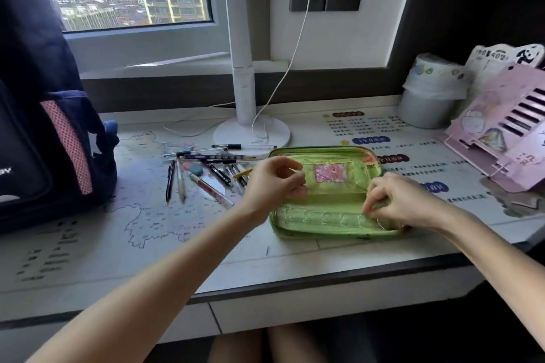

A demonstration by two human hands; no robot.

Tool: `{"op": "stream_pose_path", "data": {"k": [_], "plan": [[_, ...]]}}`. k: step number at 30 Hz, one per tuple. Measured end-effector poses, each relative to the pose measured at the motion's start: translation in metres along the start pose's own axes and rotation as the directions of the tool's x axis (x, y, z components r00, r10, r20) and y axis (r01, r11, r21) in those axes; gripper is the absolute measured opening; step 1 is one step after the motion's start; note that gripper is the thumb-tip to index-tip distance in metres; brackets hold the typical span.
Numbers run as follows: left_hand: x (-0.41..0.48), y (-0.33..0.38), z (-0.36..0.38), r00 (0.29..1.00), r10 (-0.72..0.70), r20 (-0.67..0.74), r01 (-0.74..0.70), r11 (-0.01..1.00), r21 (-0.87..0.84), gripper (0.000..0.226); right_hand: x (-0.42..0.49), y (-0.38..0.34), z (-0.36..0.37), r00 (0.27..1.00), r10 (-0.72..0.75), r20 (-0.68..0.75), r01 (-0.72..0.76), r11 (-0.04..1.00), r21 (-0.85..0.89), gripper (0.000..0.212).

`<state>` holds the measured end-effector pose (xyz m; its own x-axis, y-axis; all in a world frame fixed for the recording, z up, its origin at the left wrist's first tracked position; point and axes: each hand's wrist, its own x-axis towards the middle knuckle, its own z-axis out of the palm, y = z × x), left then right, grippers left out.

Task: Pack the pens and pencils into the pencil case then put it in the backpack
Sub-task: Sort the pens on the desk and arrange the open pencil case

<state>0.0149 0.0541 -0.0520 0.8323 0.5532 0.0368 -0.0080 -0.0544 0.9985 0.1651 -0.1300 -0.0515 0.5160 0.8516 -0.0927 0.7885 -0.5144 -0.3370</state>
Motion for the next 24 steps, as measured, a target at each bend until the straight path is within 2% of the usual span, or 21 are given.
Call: {"op": "stream_pose_path", "data": {"k": [2, 3, 5, 7, 10, 12, 16, 18, 21, 24], "plan": [[0.003, -0.006, 0.010, 1.000, 0.008, -0.004, -0.007, 0.995, 0.097, 0.011, -0.004, 0.003, -0.001, 1.000, 0.004, -0.012, -0.004, 1.000, -0.022, 0.016], [0.005, -0.010, 0.013, 1.000, 0.007, -0.019, -0.004, 0.989, 0.151, 0.010, -0.007, 0.007, 0.000, 0.997, 0.025, -0.070, -0.025, 1.000, -0.009, 0.019], [0.008, -0.018, 0.019, 0.997, 0.035, -0.072, -0.012, 0.954, 0.300, 0.008, -0.013, 0.020, 0.000, 0.956, 0.099, -0.274, -0.093, 0.995, 0.037, 0.025], [0.008, -0.026, 0.025, 0.988, 0.122, -0.093, -0.053, 0.839, 0.541, 0.008, -0.018, 0.029, 0.000, 0.900, 0.178, -0.397, -0.167, 0.984, 0.062, 0.024], [0.003, -0.027, 0.034, 0.989, 0.143, -0.028, -0.074, 0.664, 0.744, 0.018, -0.023, 0.033, 0.005, 0.908, 0.187, -0.375, -0.179, 0.982, 0.055, 0.022], [0.004, -0.025, 0.038, 0.996, 0.083, 0.015, -0.066, 0.654, 0.753, 0.022, -0.022, 0.033, 0.009, 0.919, 0.161, -0.359, -0.162, 0.986, 0.029, 0.022], [0.014, -0.020, 0.040, 0.995, -0.095, -0.030, 0.097, 0.843, 0.530, 0.020, -0.015, 0.028, 0.009, 0.922, 0.108, -0.373, -0.101, 0.994, 0.040, 0.019], [0.018, -0.019, 0.040, 0.988, -0.145, -0.057, 0.155, 0.884, 0.441, 0.018, -0.012, 0.022, 0.011, 0.933, 0.048, -0.356, -0.043, 0.999, 0.024, 0.017], [0.018, -0.018, 0.046, 0.981, -0.188, -0.036, 0.178, 0.825, 0.537, 0.018, -0.008, 0.014, 0.017, 0.952, -0.021, -0.307, 0.030, 0.999, 0.026, 0.014], [0.012, -0.016, 0.056, 0.991, -0.131, -0.034, 0.108, 0.609, 0.786, 0.014, -0.005, 0.009, 0.020, 0.964, -0.073, -0.257, 0.068, 0.997, -0.026, 0.014]]}}
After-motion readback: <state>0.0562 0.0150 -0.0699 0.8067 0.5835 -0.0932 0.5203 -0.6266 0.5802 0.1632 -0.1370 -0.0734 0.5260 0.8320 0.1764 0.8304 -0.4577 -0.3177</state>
